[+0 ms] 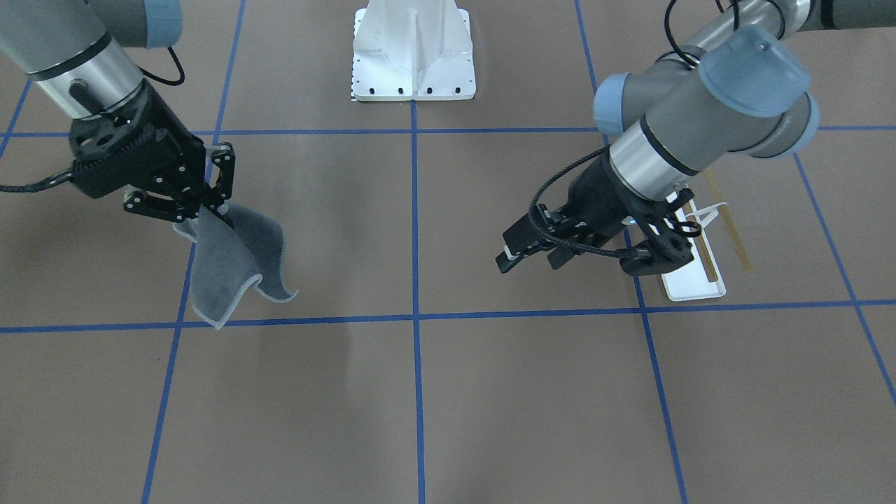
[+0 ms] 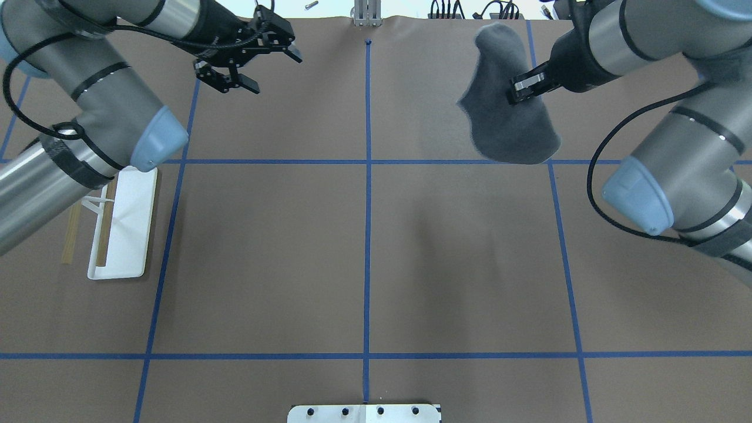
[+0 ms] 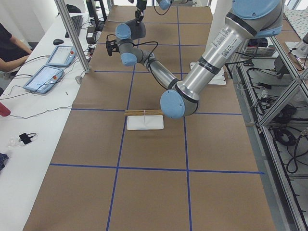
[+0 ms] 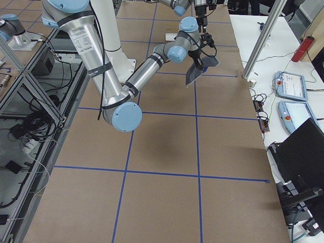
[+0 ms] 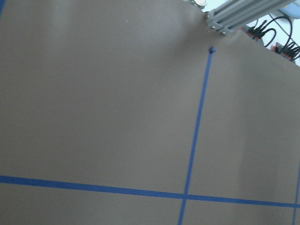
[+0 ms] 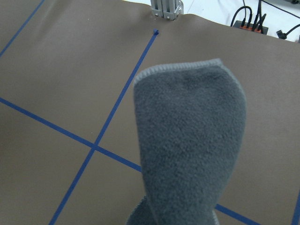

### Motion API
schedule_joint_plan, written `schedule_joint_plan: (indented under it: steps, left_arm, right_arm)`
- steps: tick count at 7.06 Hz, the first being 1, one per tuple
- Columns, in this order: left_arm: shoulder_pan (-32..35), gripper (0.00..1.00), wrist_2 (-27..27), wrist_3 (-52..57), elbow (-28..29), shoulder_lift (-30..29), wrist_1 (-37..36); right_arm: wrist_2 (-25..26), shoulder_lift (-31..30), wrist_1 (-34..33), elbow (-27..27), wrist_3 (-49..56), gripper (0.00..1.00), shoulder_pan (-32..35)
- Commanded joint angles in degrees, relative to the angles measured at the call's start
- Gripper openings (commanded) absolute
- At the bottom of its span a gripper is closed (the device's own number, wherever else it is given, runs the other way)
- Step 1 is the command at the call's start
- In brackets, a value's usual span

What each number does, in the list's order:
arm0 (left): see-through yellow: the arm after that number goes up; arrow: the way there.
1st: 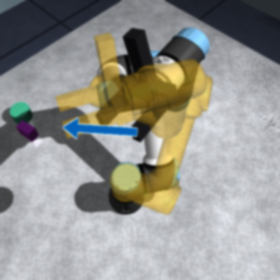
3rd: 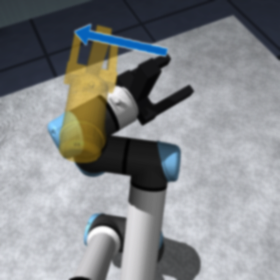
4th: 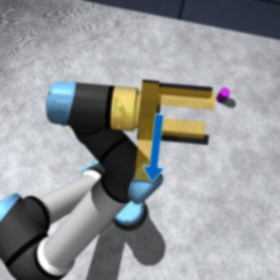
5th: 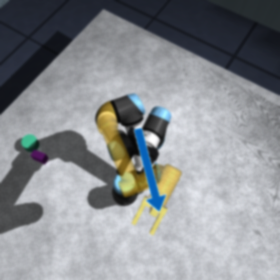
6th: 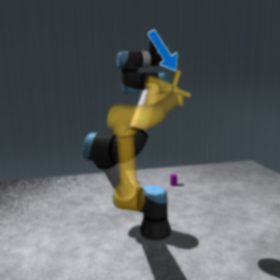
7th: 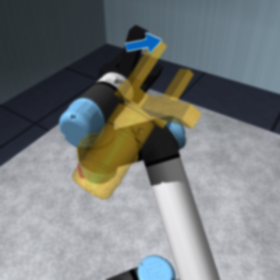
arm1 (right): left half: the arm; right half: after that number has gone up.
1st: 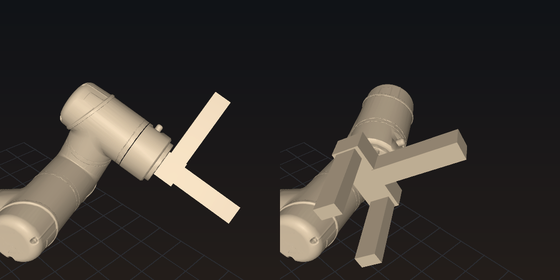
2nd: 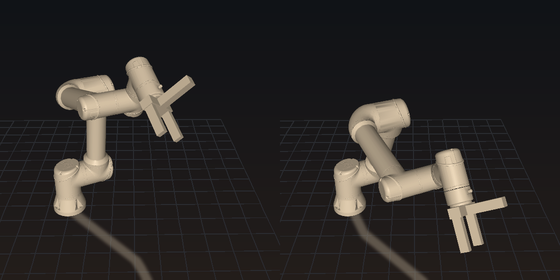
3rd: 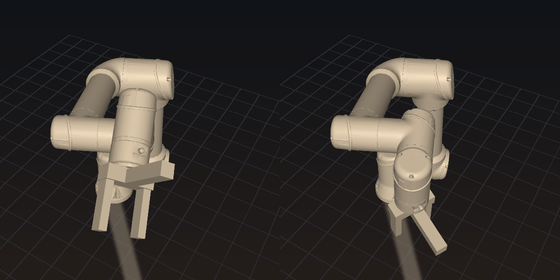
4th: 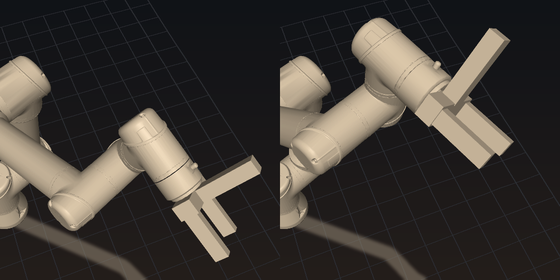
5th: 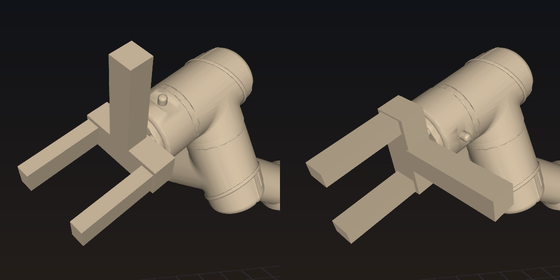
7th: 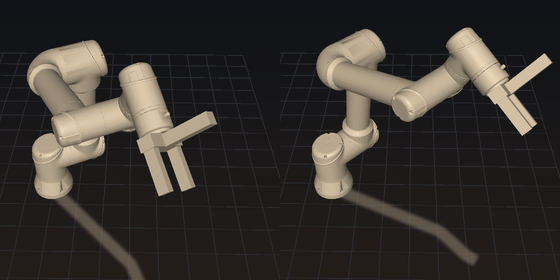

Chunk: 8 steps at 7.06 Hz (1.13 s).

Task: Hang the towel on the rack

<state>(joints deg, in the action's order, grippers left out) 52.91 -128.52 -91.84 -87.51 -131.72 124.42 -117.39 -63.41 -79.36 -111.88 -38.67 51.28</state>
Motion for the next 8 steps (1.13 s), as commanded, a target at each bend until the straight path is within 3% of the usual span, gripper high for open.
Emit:
schedule_joint_plan:
  steps: [1,3,4,8]
  left_arm:
    - [-2.97,0.98,3.88,-10.69,0.06,-5.72,1.43]
    - [-9.71,0.98,15.08,-19.75,0.32,-6.62,8.61]
    - [-12.27,0.98,18.27,-19.96,0.41,-7.49,8.82]
    - [-13.88,0.98,19.01,-21.19,0.85,-9.34,9.08]
  right_arm:
    - [6.54,0.13,0.0,-2.55,-3.16,0.0,-6.35]
    - [7.0,0.48,0.09,-2.91,-3.25,0.0,-7.16]
    - [7.08,0.56,0.09,-3.17,-3.25,0.0,-7.25]
    - [9.9,1.18,0.0,-4.39,-3.25,0.0,-11.02]
